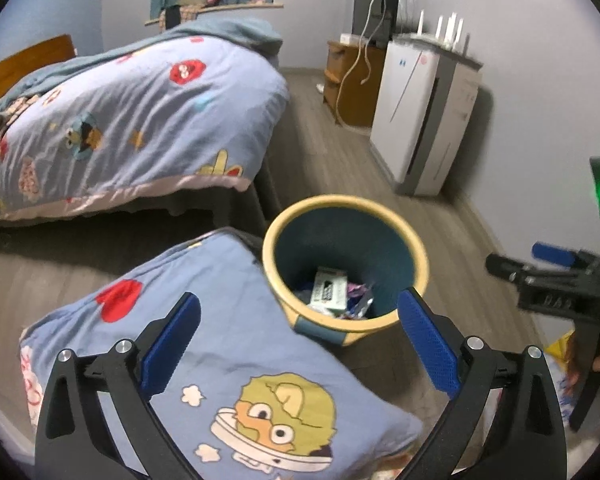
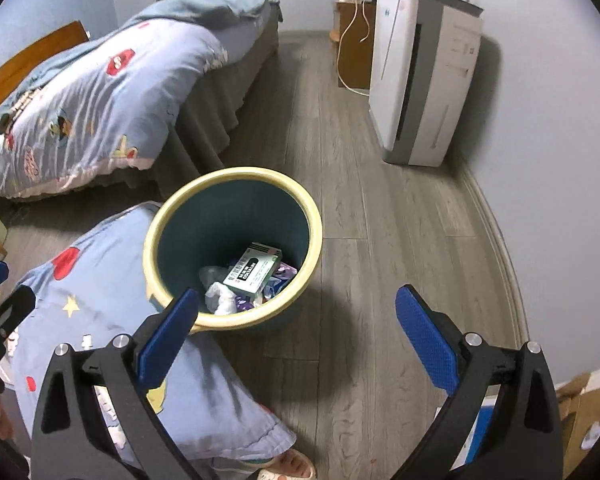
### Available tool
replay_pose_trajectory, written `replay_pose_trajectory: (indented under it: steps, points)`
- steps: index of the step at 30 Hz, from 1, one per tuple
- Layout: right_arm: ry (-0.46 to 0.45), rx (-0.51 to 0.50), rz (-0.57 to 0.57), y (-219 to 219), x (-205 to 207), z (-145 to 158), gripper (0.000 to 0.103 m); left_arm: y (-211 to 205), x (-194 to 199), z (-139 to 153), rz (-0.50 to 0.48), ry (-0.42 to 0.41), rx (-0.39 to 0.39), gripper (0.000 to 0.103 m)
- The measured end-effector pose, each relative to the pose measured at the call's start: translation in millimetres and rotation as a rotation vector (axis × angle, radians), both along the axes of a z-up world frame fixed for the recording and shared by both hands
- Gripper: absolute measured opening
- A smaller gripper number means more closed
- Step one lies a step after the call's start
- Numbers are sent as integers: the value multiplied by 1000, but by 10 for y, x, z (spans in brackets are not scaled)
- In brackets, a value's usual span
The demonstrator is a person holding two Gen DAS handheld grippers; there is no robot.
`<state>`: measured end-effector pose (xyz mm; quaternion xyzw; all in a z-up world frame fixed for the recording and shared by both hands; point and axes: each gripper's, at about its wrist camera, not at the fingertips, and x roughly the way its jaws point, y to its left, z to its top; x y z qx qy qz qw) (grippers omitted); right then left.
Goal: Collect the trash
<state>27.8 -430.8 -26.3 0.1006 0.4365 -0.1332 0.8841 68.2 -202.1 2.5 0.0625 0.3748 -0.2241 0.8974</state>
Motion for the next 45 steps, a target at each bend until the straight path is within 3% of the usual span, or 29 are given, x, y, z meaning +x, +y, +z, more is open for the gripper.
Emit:
replay_pose_trajectory:
  steps: [2,6,10,14,22,31,45]
  points:
    - [-22,-4,-2,55,-115,77,97,-2,-61,52,-5,-7,-5,98]
    - [-69,-26,-2,135,-263,194,97,-58,-76,21,42,-15,83,98]
    - [-113,-1,6,151,-272,232,97,-78,-91,-42,52,-42,118,98]
    - [-104,-81,30,238,-184,203,97,-69,-100,-72,38,-66,99,98]
    - [-88,-111,41,263,-81,134,97,-100,-84,-100,13,-76,99,98]
    - [-86,-61,9,169,-93,100,97,-159,-136,-117,-21,-80,113,98]
    - [-77,-83,28,222,-77,97,97,-169,-153,-123,-25,-80,116,98]
